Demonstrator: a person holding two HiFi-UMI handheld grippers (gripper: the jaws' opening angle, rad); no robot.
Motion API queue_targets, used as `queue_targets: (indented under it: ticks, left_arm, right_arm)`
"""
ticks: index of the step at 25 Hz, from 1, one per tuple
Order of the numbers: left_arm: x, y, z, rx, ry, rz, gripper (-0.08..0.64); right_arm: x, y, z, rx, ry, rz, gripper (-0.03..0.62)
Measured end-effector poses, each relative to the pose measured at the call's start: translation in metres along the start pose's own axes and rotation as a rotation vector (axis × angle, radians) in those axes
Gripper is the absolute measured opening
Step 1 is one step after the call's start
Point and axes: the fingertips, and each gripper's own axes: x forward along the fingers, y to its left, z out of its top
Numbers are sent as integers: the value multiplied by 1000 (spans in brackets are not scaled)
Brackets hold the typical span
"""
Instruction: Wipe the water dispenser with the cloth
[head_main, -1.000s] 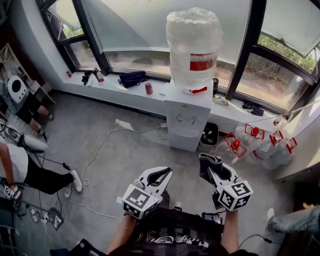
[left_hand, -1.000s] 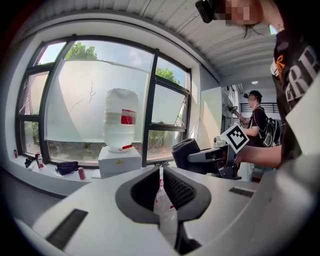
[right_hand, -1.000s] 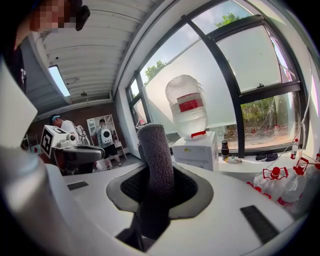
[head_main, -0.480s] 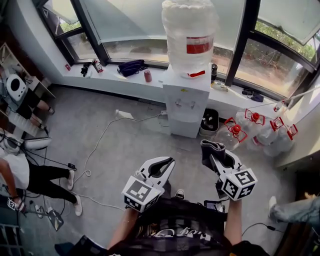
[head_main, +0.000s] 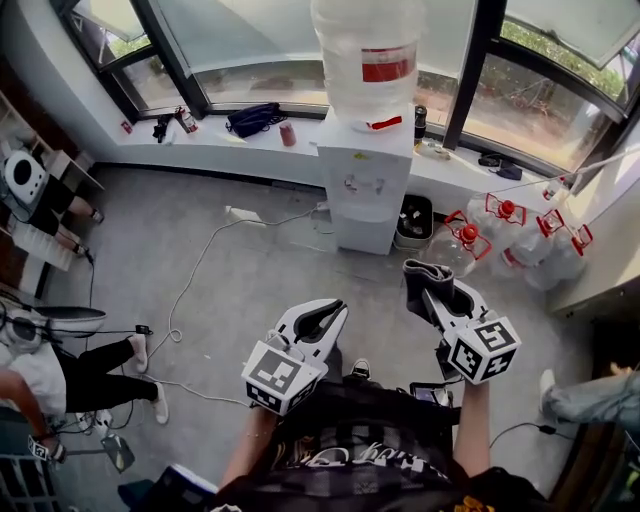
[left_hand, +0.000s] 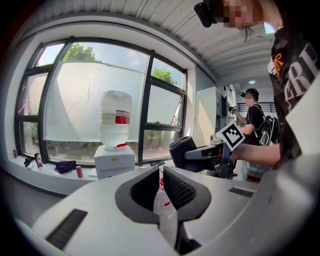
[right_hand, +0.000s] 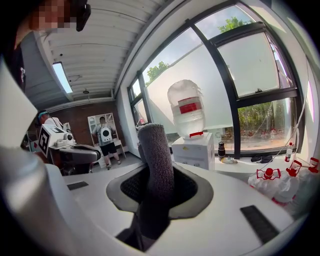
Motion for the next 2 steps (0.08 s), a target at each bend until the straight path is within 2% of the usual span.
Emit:
queue_targets:
  ticks: [2]
  left_arm:
    - [0, -1, 0, 5, -3, 0, 25]
  right_arm:
    - [0, -3, 2, -8, -4, -4, 114]
